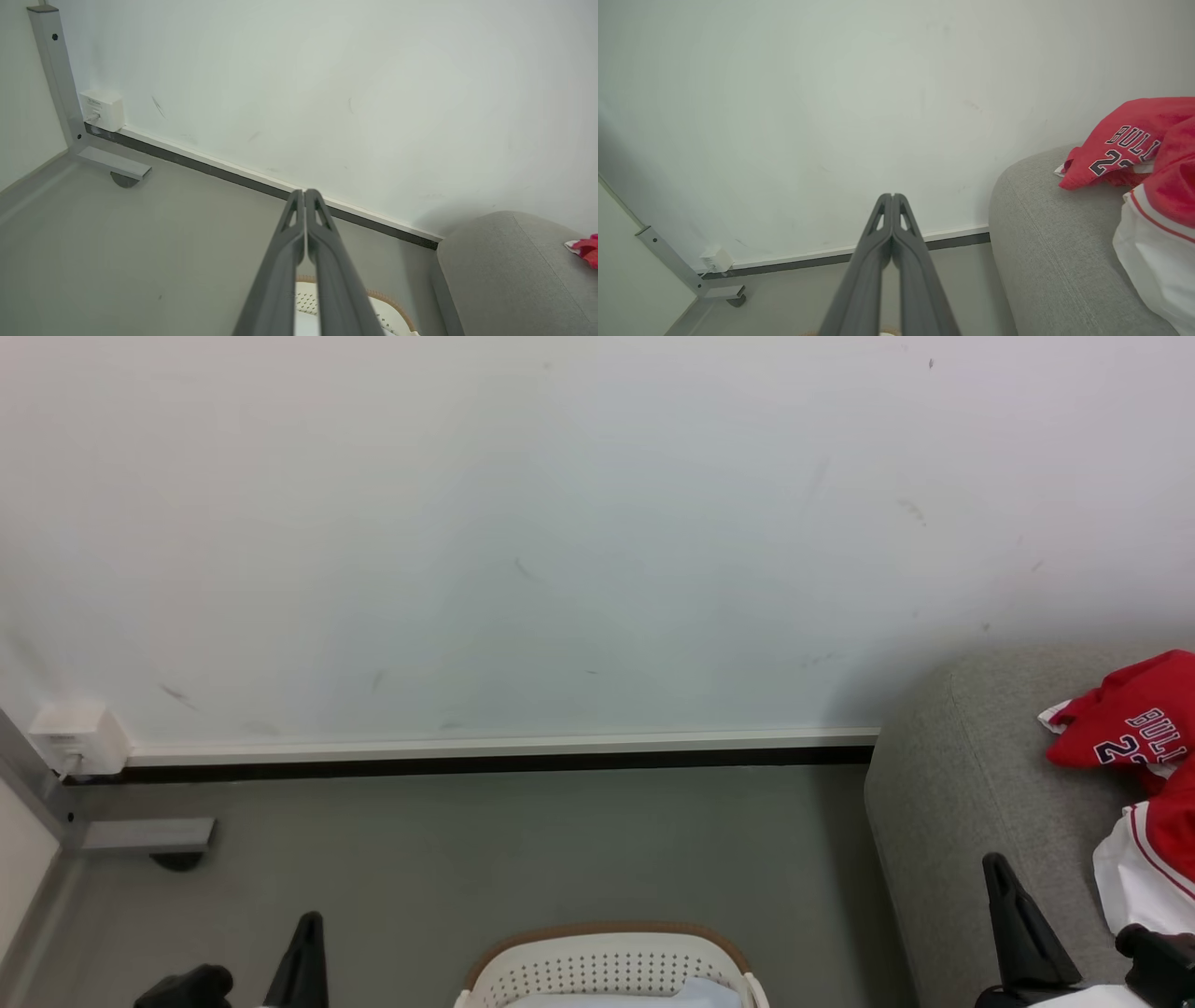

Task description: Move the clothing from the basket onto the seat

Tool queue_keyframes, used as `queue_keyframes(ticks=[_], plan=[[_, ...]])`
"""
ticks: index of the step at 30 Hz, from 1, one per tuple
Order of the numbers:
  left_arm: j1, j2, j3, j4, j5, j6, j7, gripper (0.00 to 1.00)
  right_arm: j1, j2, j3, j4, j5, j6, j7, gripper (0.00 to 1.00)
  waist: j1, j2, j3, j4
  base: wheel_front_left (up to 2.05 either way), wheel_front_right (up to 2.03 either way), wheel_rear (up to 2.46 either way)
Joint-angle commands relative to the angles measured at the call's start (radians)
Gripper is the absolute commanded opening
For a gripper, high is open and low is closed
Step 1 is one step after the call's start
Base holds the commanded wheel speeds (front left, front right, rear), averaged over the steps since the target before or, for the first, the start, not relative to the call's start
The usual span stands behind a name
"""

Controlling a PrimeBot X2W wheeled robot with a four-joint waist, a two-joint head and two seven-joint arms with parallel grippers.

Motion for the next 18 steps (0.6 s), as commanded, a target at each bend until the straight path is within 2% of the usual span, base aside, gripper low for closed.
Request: queue_keyframes(ticks=[1, 18], plan=[[-0.024, 0.003, 0.01, -0.021, -0.037, -0.006, 0.007, 0.0, -0.024, -0.002, -0.014, -0.016, 0.032, 0.0, 0.008, 0.0, 0.0, 0.0, 0.001, -0.001, 0.0, 0.0, 0.0], [-0.032, -0.009, 0.039, -0.052, -0.296, -0.034, 0.077, 0.0, -0.033, 0.025, -0.075, -0.019, 0.258, -0.001, 0.08, 0.0, 0.0, 0.0, 0.01, -0.004, 0.0, 0.0, 0.0]])
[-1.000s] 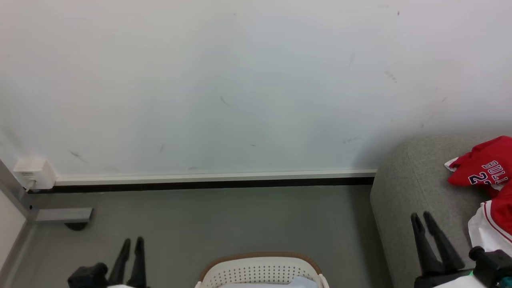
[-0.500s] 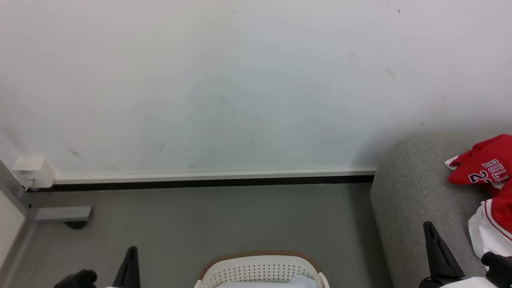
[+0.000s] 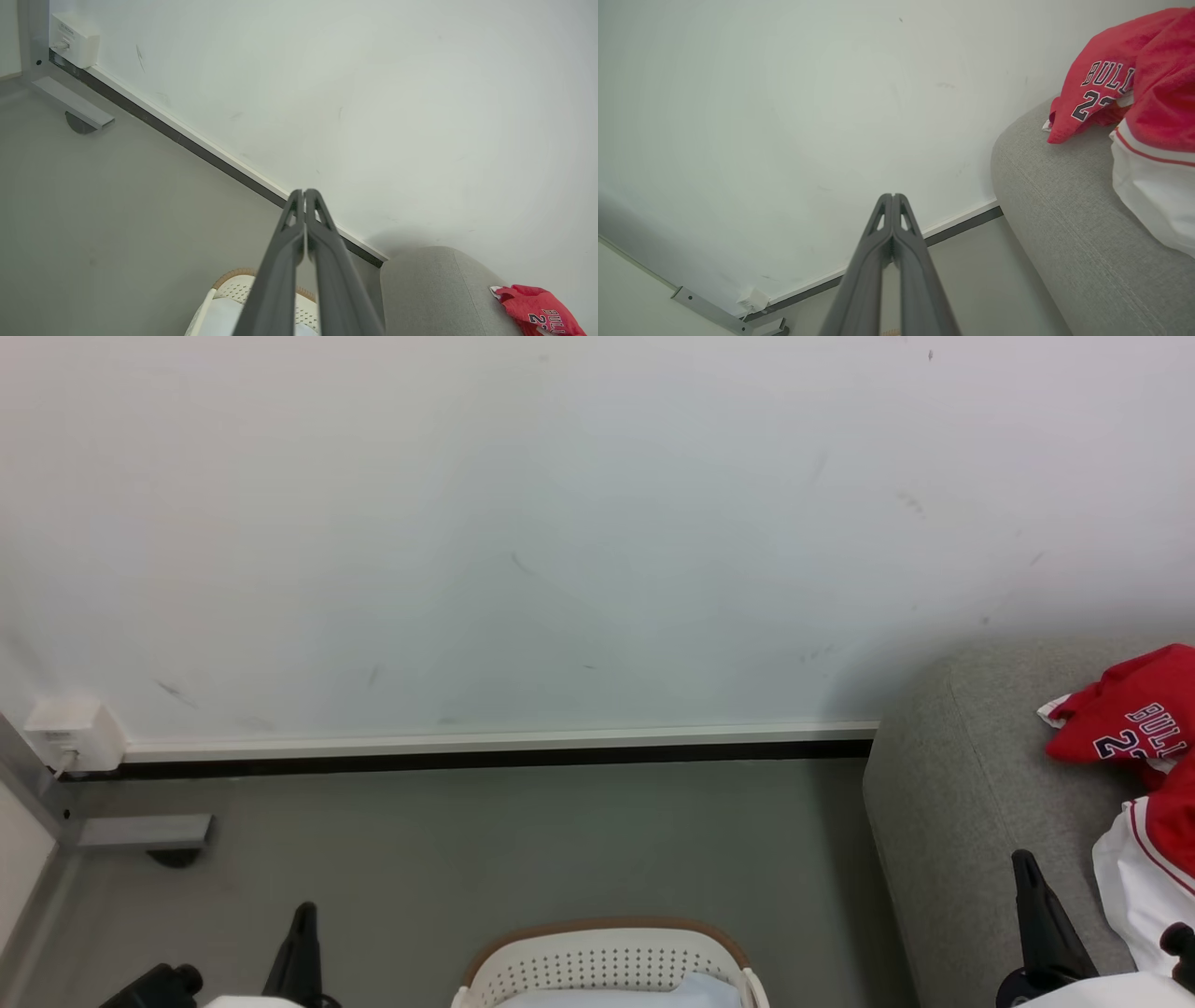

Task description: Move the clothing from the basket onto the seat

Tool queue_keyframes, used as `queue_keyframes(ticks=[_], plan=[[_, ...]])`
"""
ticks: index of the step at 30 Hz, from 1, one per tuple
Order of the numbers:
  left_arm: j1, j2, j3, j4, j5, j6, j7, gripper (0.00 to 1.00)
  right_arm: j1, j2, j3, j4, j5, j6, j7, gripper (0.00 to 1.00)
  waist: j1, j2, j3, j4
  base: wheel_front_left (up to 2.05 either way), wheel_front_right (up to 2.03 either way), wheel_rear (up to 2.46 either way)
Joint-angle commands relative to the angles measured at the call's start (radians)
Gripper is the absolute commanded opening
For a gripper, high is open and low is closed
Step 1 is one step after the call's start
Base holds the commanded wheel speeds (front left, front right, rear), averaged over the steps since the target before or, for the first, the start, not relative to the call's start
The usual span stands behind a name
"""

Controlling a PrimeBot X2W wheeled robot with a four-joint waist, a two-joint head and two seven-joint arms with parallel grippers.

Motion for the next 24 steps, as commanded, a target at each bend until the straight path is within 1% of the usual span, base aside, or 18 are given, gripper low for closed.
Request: queue_keyframes(ticks=[1, 24], plan=[[-0.026, 0.003, 0.009, -0.019, -0.038, -0.005, 0.009, 0.0, -0.029, 0.0, -0.012, -0.015, 0.03, 0.0, 0.006, 0.0, 0.0, -0.0001, 0.001, 0.0, 0.0, 0.0, 0.0], [-0.037, -0.011, 0.045, -0.048, -0.313, -0.036, 0.089, 0.0, -0.037, 0.03, -0.078, -0.018, 0.273, -0.001, 0.084, 0.0, 0.0, -0.0001, 0.013, -0.005, 0.0, 0.0, 0.0]])
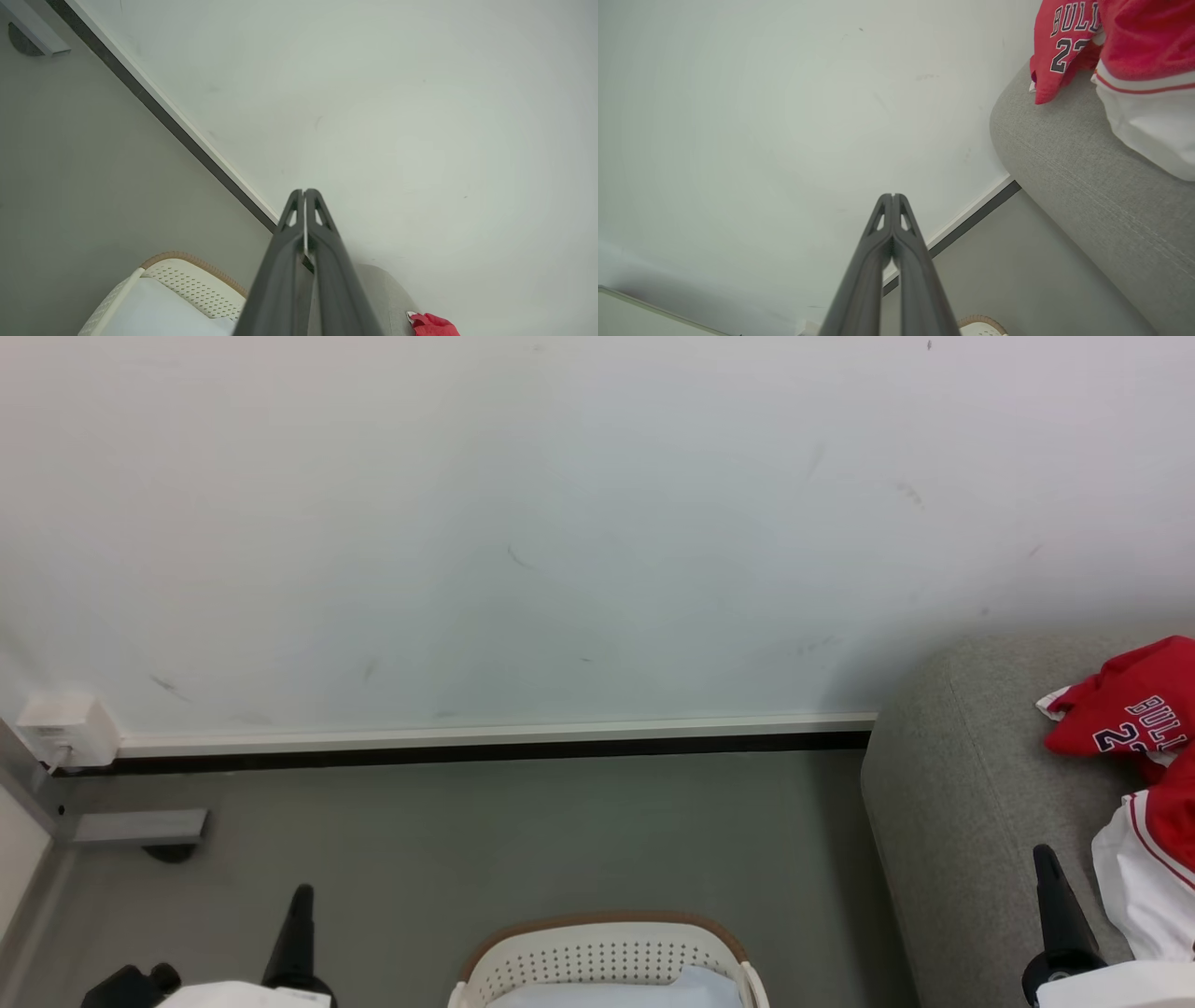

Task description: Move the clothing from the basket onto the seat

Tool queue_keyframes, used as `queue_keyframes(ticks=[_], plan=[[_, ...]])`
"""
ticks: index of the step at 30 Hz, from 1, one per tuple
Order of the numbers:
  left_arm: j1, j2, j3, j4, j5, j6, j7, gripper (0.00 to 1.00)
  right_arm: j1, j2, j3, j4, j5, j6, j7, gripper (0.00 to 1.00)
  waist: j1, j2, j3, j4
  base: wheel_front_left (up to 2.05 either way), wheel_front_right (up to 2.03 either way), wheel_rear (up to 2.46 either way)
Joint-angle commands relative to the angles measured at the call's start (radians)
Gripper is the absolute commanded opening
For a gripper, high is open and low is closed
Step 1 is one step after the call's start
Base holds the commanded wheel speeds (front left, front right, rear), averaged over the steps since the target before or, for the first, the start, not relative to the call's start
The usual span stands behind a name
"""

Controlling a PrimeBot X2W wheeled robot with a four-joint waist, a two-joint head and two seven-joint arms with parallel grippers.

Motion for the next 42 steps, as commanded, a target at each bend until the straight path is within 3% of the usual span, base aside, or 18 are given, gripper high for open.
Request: queue_keyframes(ticks=[1, 42], plan=[[-0.022, 0.002, 0.009, -0.015, -0.028, -0.009, 0.009, 0.0, -0.024, 0.0, -0.011, -0.014, 0.027, -0.001, 0.007, 0.0, -0.0001, -0.0001, 0.001, 0.0, 0.0, 0.0, 0.0], [-0.034, -0.017, 0.056, -0.052, -0.39, -0.049, 0.114, 0.0, -0.033, 0.04, -0.098, -0.017, 0.343, -0.002, 0.111, 0.0, -0.0001, -0.0001, 0.023, -0.009, 0.0, 0.0, 0.0]])
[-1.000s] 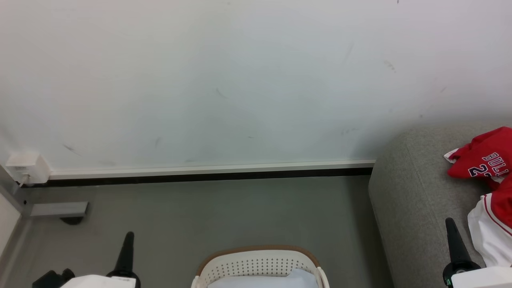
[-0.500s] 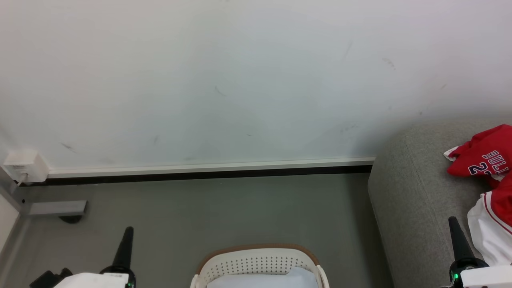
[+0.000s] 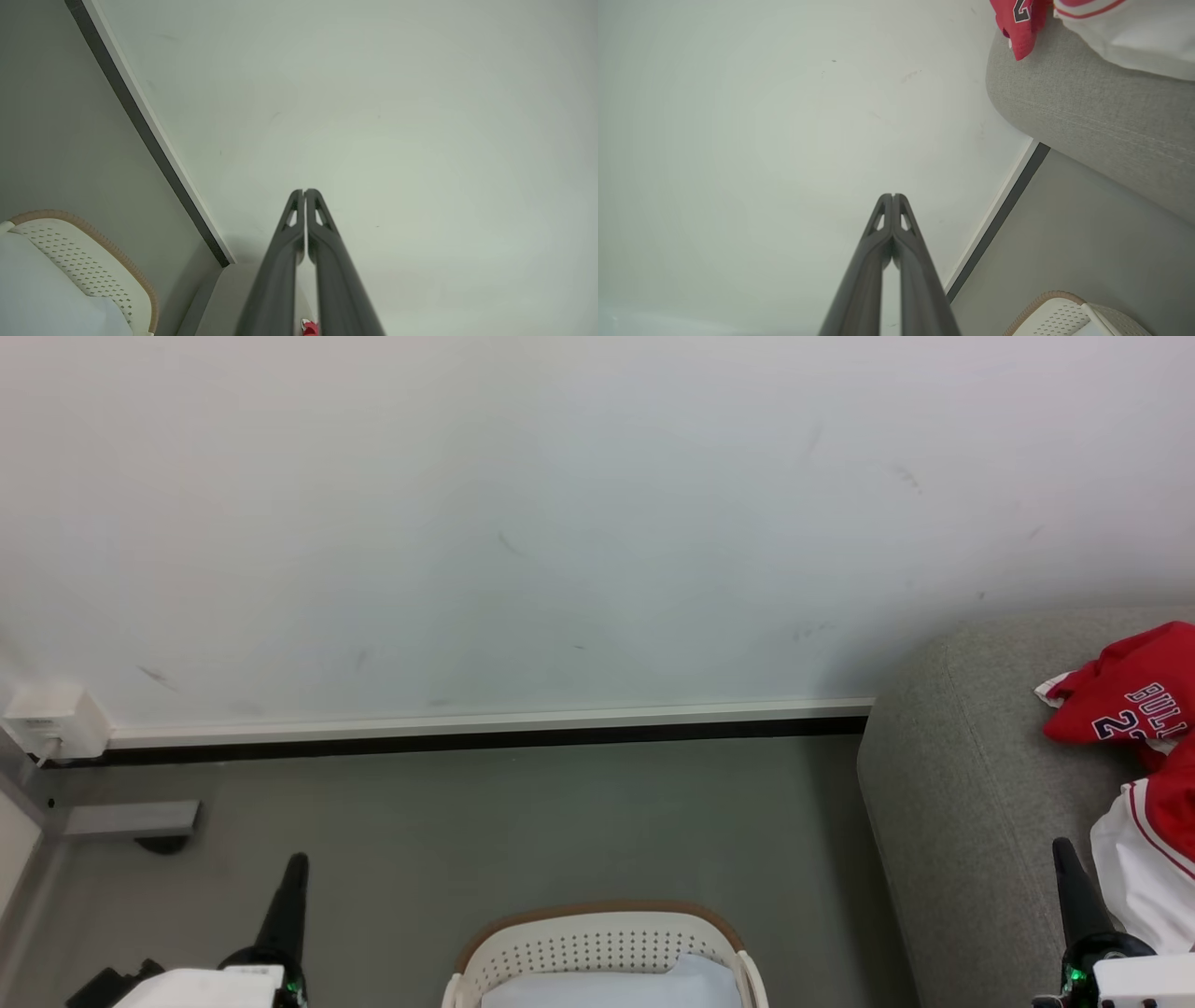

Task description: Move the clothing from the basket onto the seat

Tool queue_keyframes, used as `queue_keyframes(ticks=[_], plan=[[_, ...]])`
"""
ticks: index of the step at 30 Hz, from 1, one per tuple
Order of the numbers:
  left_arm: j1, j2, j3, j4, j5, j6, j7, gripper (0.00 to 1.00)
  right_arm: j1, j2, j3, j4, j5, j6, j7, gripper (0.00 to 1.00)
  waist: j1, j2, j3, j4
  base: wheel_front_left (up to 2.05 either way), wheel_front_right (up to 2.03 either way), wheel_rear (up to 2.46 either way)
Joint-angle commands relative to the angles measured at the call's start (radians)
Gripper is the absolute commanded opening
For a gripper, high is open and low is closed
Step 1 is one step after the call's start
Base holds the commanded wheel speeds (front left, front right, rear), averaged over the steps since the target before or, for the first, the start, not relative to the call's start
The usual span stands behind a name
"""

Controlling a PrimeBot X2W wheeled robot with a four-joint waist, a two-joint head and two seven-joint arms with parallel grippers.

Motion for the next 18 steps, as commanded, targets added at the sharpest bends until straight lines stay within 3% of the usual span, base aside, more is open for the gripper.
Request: queue_keyframes(ticks=[1, 18], plan=[[-0.014, 0.001, 0.006, -0.009, -0.018, -0.008, 0.009, 0.0, -0.017, -0.002, -0.006, -0.01, 0.015, -0.002, 0.008, 0.0, 0.0, 0.0, 0.0, 0.0, 0.0, 0.0, 0.0], [-0.017, -0.005, 0.021, -0.02, -0.134, -0.02, 0.042, 0.0, -0.018, 0.013, -0.034, -0.01, 0.118, -0.002, 0.041, 0.0, 0.0, 0.0, 0.01, -0.004, 0.0, 0.0, 0.0]])
